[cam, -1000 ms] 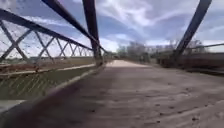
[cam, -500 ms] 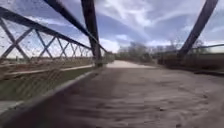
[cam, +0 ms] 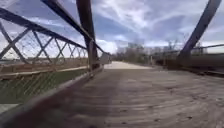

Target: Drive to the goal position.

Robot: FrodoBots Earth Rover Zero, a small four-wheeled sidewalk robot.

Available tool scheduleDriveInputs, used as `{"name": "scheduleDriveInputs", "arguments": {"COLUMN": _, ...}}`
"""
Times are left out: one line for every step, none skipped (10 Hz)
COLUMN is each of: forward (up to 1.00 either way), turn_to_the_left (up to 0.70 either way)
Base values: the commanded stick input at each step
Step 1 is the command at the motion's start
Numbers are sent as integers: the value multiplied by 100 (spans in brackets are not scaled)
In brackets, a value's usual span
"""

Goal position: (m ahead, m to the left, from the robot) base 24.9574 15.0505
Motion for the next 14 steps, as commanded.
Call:
{"name": "scheduleDriveInputs", "arguments": {"forward": 100, "turn_to_the_left": 1}}
{"name": "scheduleDriveInputs", "arguments": {"forward": 100, "turn_to_the_left": 1}}
{"name": "scheduleDriveInputs", "arguments": {"forward": 100, "turn_to_the_left": 1}}
{"name": "scheduleDriveInputs", "arguments": {"forward": 100, "turn_to_the_left": 1}}
{"name": "scheduleDriveInputs", "arguments": {"forward": 100, "turn_to_the_left": 1}}
{"name": "scheduleDriveInputs", "arguments": {"forward": 100, "turn_to_the_left": 1}}
{"name": "scheduleDriveInputs", "arguments": {"forward": 100, "turn_to_the_left": 1}}
{"name": "scheduleDriveInputs", "arguments": {"forward": 100, "turn_to_the_left": 0}}
{"name": "scheduleDriveInputs", "arguments": {"forward": 100, "turn_to_the_left": -12}}
{"name": "scheduleDriveInputs", "arguments": {"forward": 100, "turn_to_the_left": -32}}
{"name": "scheduleDriveInputs", "arguments": {"forward": 100, "turn_to_the_left": -33}}
{"name": "scheduleDriveInputs", "arguments": {"forward": 100, "turn_to_the_left": -12}}
{"name": "scheduleDriveInputs", "arguments": {"forward": 100, "turn_to_the_left": 1}}
{"name": "scheduleDriveInputs", "arguments": {"forward": 100, "turn_to_the_left": 1}}
